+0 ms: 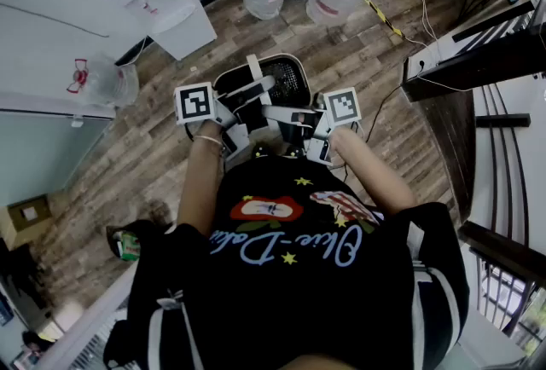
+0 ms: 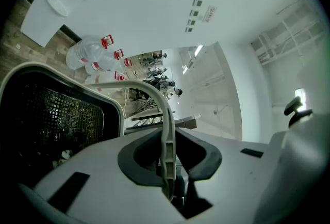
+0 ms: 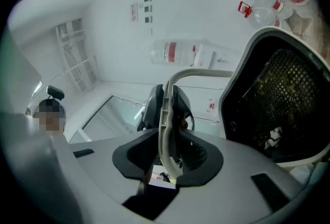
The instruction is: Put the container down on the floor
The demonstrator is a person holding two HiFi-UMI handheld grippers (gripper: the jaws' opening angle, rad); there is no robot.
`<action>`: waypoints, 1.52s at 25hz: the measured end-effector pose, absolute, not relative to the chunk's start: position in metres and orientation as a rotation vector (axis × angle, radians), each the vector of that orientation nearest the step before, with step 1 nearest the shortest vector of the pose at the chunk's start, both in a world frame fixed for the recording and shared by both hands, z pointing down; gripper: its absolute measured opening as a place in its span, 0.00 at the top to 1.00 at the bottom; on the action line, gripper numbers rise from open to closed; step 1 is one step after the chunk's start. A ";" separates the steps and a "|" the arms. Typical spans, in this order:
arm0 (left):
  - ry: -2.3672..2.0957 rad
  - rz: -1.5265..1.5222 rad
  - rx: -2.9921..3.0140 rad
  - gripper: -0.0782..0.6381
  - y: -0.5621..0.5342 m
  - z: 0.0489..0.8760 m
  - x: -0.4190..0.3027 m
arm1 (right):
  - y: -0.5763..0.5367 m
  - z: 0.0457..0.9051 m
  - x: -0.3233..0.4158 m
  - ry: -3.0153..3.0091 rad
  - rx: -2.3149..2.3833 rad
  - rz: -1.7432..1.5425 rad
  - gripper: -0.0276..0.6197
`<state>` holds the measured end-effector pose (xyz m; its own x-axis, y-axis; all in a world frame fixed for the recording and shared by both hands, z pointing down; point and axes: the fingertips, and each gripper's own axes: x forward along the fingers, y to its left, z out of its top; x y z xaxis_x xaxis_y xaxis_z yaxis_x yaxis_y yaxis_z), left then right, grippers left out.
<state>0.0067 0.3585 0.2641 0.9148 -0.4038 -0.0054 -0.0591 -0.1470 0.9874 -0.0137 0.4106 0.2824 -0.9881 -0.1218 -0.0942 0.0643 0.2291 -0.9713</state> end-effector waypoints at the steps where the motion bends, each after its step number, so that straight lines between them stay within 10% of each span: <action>1: -0.356 -0.311 1.703 0.81 0.359 0.265 0.006 | 0.411 0.283 -0.014 2.344 -0.055 -1.861 0.80; 38: -0.405 -0.345 1.713 0.81 0.356 0.261 0.045 | 0.410 0.279 0.029 2.324 0.002 -1.865 0.79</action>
